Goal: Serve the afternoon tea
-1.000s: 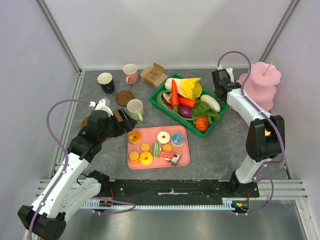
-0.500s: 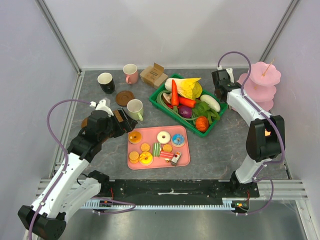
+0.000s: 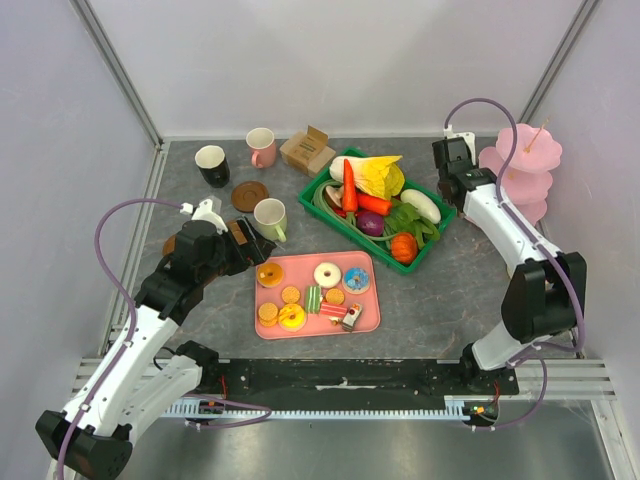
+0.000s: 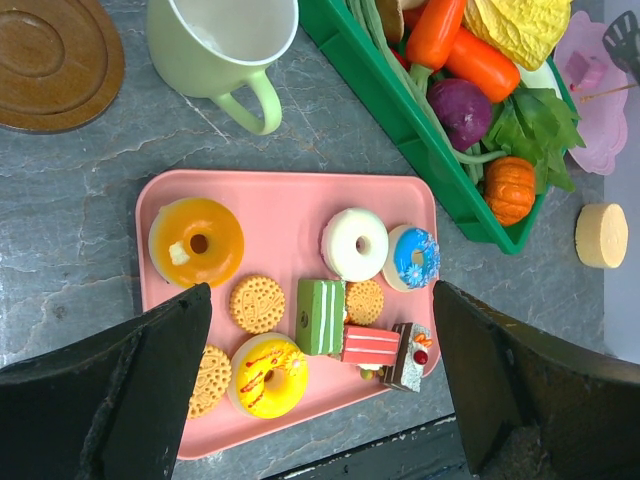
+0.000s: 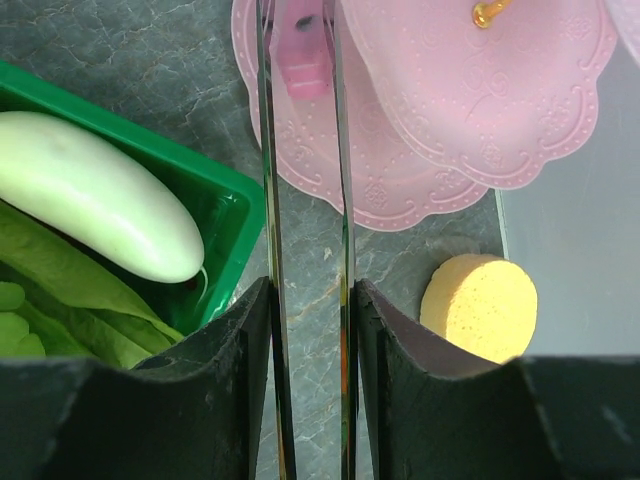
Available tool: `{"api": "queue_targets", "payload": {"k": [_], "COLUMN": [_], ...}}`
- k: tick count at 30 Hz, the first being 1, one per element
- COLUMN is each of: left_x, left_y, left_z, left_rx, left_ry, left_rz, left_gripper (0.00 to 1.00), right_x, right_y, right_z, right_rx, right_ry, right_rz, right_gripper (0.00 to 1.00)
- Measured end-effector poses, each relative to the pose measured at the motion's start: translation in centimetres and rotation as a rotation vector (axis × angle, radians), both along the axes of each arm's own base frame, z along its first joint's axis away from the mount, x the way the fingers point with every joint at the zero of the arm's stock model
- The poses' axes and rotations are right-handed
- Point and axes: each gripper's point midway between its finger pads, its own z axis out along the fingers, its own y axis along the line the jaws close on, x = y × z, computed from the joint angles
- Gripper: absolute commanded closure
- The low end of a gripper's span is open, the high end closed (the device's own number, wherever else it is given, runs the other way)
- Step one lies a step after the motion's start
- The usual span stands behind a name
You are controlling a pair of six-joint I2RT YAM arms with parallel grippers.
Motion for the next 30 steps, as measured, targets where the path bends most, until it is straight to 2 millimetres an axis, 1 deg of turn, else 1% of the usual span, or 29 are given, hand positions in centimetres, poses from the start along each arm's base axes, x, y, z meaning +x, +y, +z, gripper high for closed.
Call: {"api": "queue_targets", "payload": {"k": [4,9,13,16,18,20,22,25,27,29,30], "left_x": [0.0,0.0,0.0,-0.1,-0.1,-0.2,-0.2,-0.2,-0.2,-0.3,-0.3], "left_y": [0.0,0.0,-0.1,-0.1,-0.2,-0.3,-0.3,-0.4,-0.4,-0.4,-0.4], "left_z": [0.0,0.0,0.0,0.0,0.0,0.0,0.0,0.0,0.0,0.1,0.1], "left_rx": [0.0,0.0,-0.001,-0.004,-0.006,-0.009,-0.009,-0.011,-0.012,-0.014,-0.014], "left_ry": [0.002,0.002,0.002,0.003,0.004,0.005,0.006,0.005,0.005,0.003,0.003], "left_rz": [-0.001,-0.002,-0.003,-0.008,-0.012,-0.017,-0.018,-0.02,-0.022,-0.023,-0.023], "left_gripper": [0.03,0.03,0.03,0.03,0.03,0.03,0.03,0.03,0.03,0.03,0.03], "right_x": [-0.8,-1.2,-1.3,-1.3,-1.5,-1.7,-2.1,-3.0,-4.0,-5.5,-6.7], "right_y": [0.0,0.1,0.6,1.4,2.0,2.8,3.6,5.5,7.4,10.7,13.2], "right_z": [0.8,0.9,0.8,1.1,1.7,2.9,4.5,7.8,9.6,11.1,11.6], "right_rx": [0.022,0.034,0.059,0.097,0.132,0.172,0.216,0.285,0.322,0.358,0.386], "right_ry": [-0.029,-0.029,-0.027,-0.037,-0.056,-0.09,-0.136,-0.223,-0.265,-0.287,-0.286], "right_rz": [-0.004,0.004,0.024,0.058,0.09,0.129,0.171,0.258,0.337,0.452,0.537], "right_gripper": [0.56,0.56,0.56,0.56,0.56,0.56,0.55,0.55,0.55,0.55,0.55]}}
